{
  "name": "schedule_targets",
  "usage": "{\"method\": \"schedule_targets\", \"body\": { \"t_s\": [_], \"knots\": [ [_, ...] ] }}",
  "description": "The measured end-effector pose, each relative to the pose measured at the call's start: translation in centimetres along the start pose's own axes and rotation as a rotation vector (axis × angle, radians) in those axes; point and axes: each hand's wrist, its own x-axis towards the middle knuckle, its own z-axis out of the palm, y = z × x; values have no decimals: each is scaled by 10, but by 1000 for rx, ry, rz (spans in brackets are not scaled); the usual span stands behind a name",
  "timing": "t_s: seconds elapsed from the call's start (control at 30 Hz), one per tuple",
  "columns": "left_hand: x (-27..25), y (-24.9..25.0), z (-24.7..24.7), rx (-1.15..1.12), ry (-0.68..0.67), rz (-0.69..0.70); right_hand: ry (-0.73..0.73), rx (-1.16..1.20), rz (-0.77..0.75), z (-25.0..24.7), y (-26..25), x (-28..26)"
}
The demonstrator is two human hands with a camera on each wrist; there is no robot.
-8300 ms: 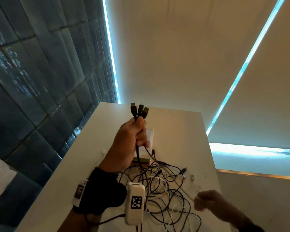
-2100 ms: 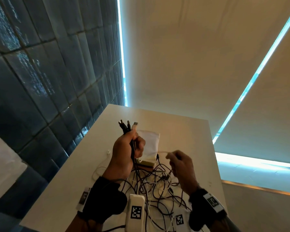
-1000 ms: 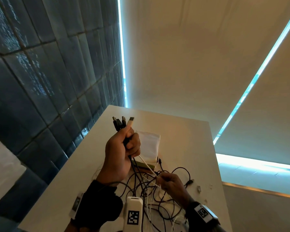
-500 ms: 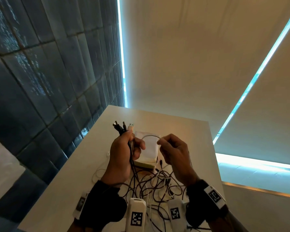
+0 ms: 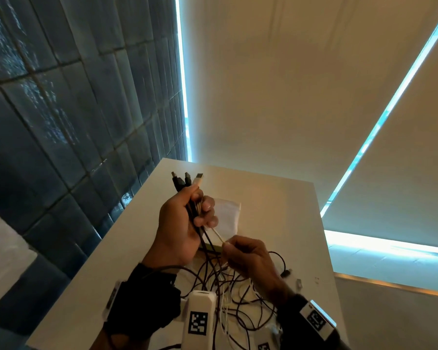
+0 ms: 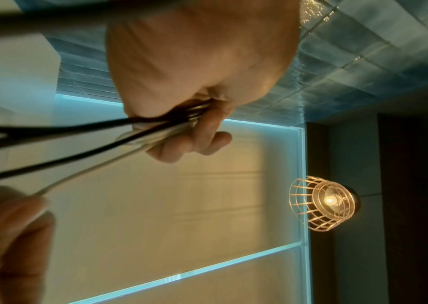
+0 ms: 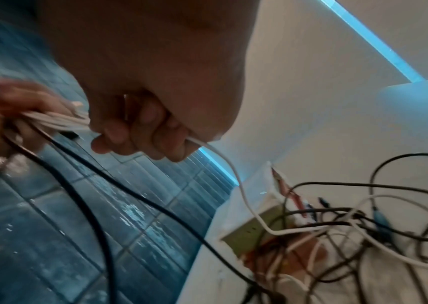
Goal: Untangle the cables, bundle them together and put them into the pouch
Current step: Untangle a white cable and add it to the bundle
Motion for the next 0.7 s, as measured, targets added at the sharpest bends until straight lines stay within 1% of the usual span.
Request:
{"method": "schedule_targets", "body": {
  "t_s": [0.1, 0.17, 0.23, 0.3, 0.5, 0.6, 0.67, 0.7],
  "knots": [
    [0, -3, -3, 30, -29, 1, 32, -45, 69, -11, 30, 1],
    [0, -5, -4, 37, -30, 9, 75, -109, 63, -18, 49, 3],
    [-2, -4, -6, 34, -39, 23, 106, -229, 42, -24, 65, 3],
    [-4, -2, -6, 50, -49, 44, 138, -310, 60, -31, 80, 1],
    [-4, 1, -9, 73, -4, 85, 182, -397, 164, -42, 112, 1],
    [-3, -1, -11, 98, 29, 88, 217, -494, 239, -43, 114, 6],
    [-2, -5, -12, 153, 70, 91, 293, -543, 273, -42, 101, 17],
    [-1, -8, -13, 180, 88, 88, 354, -526, 271, -40, 90, 24]
  ]
}}
